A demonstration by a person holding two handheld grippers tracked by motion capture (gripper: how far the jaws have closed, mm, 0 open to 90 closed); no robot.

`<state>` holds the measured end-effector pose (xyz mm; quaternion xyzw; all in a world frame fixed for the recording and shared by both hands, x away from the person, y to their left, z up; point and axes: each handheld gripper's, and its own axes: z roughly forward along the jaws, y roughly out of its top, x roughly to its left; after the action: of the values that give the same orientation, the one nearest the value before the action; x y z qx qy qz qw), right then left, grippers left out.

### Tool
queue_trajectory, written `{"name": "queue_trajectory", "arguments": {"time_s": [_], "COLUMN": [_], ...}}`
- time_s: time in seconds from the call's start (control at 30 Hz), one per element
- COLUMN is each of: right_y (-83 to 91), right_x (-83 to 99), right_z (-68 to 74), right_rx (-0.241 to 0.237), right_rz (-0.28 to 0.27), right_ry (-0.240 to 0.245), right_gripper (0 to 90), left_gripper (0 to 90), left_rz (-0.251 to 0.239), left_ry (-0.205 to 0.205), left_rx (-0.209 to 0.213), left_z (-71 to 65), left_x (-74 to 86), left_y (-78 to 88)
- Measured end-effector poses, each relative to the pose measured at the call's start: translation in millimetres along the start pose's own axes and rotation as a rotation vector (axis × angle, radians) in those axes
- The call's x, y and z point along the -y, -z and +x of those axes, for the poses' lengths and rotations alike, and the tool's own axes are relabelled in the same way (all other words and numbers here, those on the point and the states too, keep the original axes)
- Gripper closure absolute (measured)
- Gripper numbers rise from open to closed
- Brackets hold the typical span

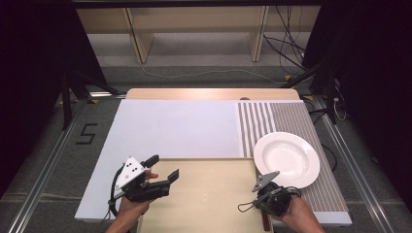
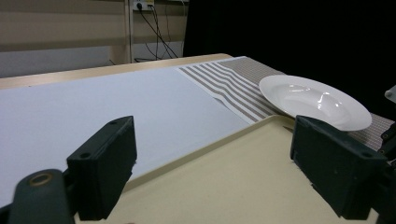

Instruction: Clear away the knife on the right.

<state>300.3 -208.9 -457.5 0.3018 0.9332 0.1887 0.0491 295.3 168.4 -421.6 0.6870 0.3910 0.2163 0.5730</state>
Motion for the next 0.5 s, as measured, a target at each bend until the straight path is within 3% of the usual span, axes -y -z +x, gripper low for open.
{"name": "queue_trajectory", "arguments": {"time_s": [0.13, 0.5], "right_y": [0.8, 10.5], "right_x": [0.2, -2.2], "right_z": [-0.5, -2.5], "right_rx": [0.001, -0.036], "right_rz": [-0.003, -0.128], "right_ry": [-0.003, -0.041], "right_gripper": [89.1, 70.7], "left_gripper": [14.3, 14.3], "left_rz": [0.000, 0.001], "left_ry": [0.001, 0.001], "left_rx": [0.000, 0.001], "left_z": [0.2, 0.1], "left_x": [0.0, 0.0], "left_y": [0.1, -0.2]}}
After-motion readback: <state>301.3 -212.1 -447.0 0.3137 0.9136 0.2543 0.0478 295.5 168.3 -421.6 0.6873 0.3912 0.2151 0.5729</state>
